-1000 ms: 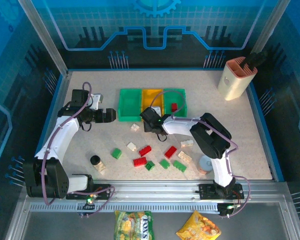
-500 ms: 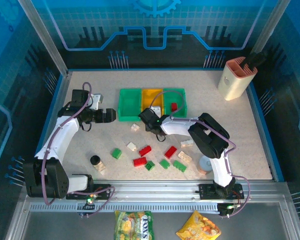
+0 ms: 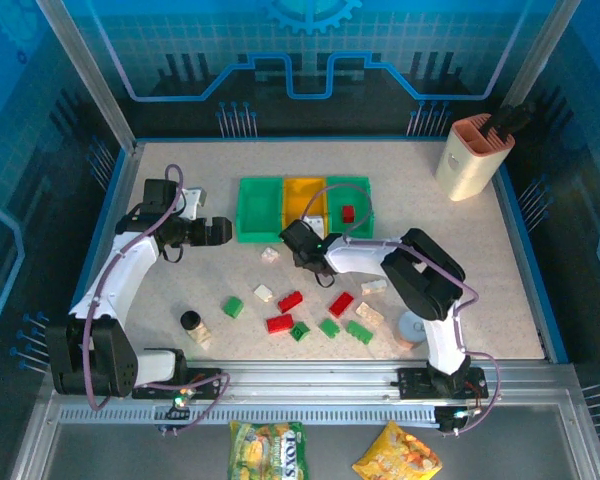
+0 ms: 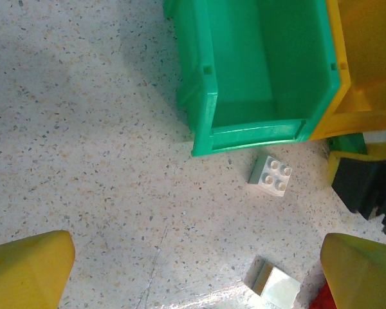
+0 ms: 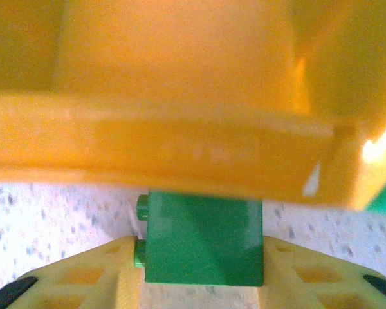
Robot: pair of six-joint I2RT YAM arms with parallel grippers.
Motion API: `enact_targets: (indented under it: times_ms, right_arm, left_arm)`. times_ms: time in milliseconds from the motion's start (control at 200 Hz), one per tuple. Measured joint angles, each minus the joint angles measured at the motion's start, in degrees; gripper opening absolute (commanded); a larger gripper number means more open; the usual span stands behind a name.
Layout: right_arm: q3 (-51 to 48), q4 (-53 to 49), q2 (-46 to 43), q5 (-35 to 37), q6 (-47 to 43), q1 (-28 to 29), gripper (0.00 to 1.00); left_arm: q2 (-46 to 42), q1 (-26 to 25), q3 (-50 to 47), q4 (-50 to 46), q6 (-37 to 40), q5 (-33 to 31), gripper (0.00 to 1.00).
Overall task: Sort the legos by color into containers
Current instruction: Pick up the lego from the center of the table.
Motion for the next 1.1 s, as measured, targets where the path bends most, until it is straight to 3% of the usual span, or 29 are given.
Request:
enact_targets:
  times_ms: [510,795,1101]
  right_arm:
    - [0.42,-10.75,-11.23,-4.50,-1.95,2.19,0.45]
    - [10.60,-14.99,-10.38,-6.54,-5.27,1.09,0.45]
    - [20.92,-17.27,-1.97,-7.52,-7.72,-4.07,0.45]
  left_arm:
    - [0.00,0.00,0.00,0.00,0.00,0.00,0.99]
    - [0.00,0.00,0.00,0.00,0.00,0.00,0.99]
    - [-0.04,0.00,0.00,0.02,0.00,0.02,0.99]
